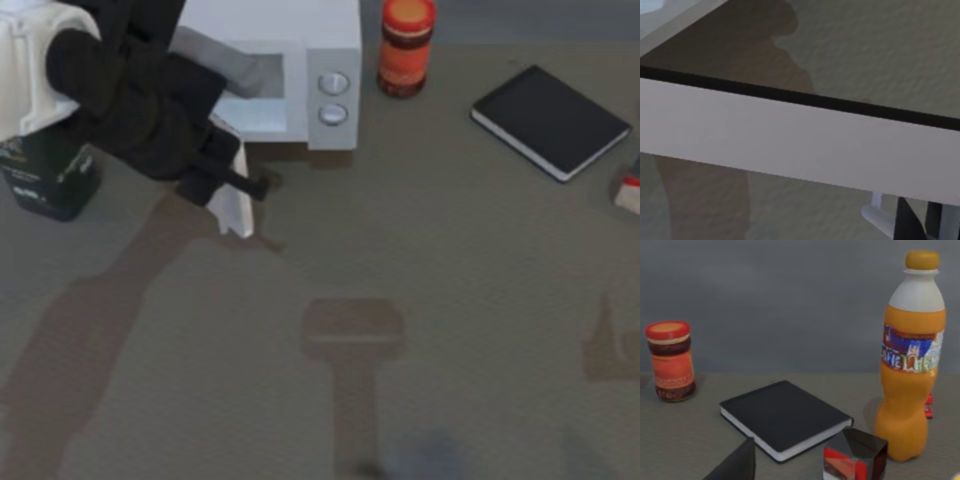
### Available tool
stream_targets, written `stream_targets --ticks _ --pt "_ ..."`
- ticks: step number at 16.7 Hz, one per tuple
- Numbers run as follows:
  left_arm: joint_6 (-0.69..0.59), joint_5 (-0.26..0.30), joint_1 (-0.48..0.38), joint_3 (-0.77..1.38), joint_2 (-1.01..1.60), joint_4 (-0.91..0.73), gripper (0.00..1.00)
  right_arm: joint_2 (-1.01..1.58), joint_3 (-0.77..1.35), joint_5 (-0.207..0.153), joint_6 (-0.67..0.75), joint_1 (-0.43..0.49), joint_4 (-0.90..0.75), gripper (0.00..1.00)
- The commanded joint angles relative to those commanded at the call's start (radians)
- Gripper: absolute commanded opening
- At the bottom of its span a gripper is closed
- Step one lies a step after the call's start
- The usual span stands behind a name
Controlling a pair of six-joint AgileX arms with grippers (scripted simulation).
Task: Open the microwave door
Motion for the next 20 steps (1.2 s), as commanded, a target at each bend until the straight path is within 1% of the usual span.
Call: stream_targets --ticks 6,9,15,20 --pt "0.0 0.007 -0.002 -0.004 0.002 0.0 0.0 0.0 0.0 0.0 0.0 0.0 0.0 1.0" --pt "0.04 0.027 0.014 -0.011 -0.011 -0.004 0.0 0.0 0.0 0.0 0.0 0.0 0.0 1.0" --pt "0.162 0.088 0.064 -0.047 -0.039 -0.03 0.0 0.0 0.0 0.0 0.0 0.0 0.0 1.0" --pt "0.176 0.096 0.071 -0.048 -0.047 -0.029 0.0 0.0 0.0 0.0 0.0 0.0 0.0 1.0"
